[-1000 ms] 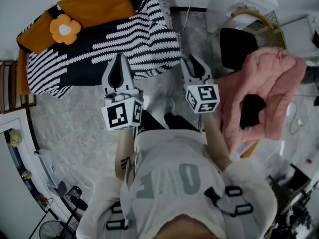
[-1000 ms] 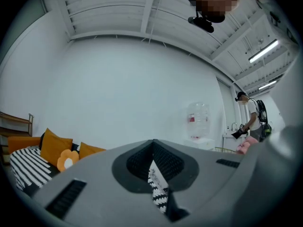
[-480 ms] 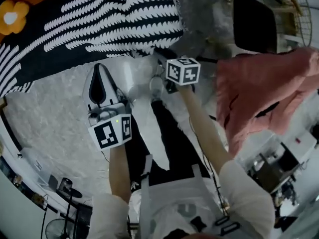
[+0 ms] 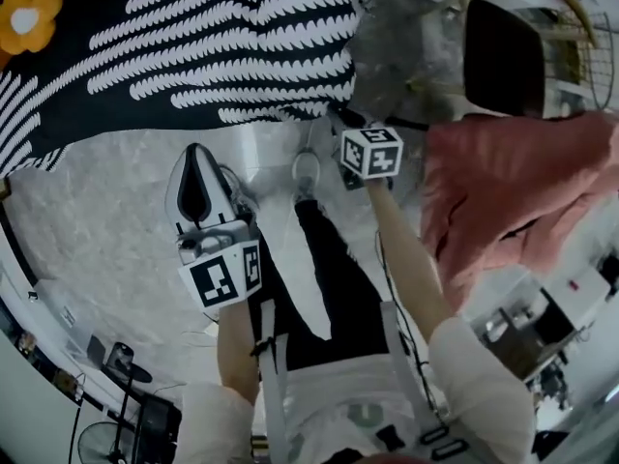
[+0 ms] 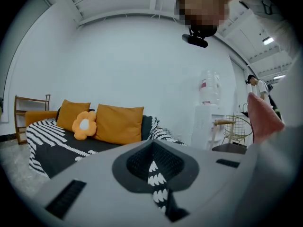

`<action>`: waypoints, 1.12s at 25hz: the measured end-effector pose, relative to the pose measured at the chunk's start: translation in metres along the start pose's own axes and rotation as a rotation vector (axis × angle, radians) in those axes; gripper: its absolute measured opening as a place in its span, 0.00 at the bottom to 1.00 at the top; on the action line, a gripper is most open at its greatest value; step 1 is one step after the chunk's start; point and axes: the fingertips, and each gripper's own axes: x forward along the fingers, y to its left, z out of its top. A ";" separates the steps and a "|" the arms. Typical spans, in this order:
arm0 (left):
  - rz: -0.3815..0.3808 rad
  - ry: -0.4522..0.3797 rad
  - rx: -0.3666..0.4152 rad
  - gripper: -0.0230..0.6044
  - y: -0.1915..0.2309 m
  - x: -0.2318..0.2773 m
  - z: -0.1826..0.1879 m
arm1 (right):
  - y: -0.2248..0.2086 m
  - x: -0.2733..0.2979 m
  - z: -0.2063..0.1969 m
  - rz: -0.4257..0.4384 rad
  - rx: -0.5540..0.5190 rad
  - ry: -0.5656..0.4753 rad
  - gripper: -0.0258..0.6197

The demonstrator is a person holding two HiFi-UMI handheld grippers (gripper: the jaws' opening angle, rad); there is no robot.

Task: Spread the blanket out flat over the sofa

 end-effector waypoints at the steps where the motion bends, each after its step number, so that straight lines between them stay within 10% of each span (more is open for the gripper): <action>1: -0.009 0.000 -0.002 0.05 -0.004 0.003 0.001 | 0.000 0.013 0.005 -0.019 -0.029 0.017 0.05; 7: -0.029 -0.018 -0.010 0.05 -0.012 0.022 0.008 | -0.008 0.025 0.021 -0.144 -0.140 0.003 0.06; 10: -0.029 -0.043 0.001 0.05 -0.007 0.027 0.025 | -0.017 0.007 0.010 -0.225 -0.156 0.021 0.36; 13: -0.029 -0.056 0.005 0.05 -0.005 0.025 0.063 | -0.004 -0.049 0.020 -0.258 -0.186 -0.010 0.36; 28: -0.036 -0.209 -0.004 0.05 -0.034 -0.071 0.293 | 0.218 -0.371 0.283 -0.161 -0.360 -0.707 0.05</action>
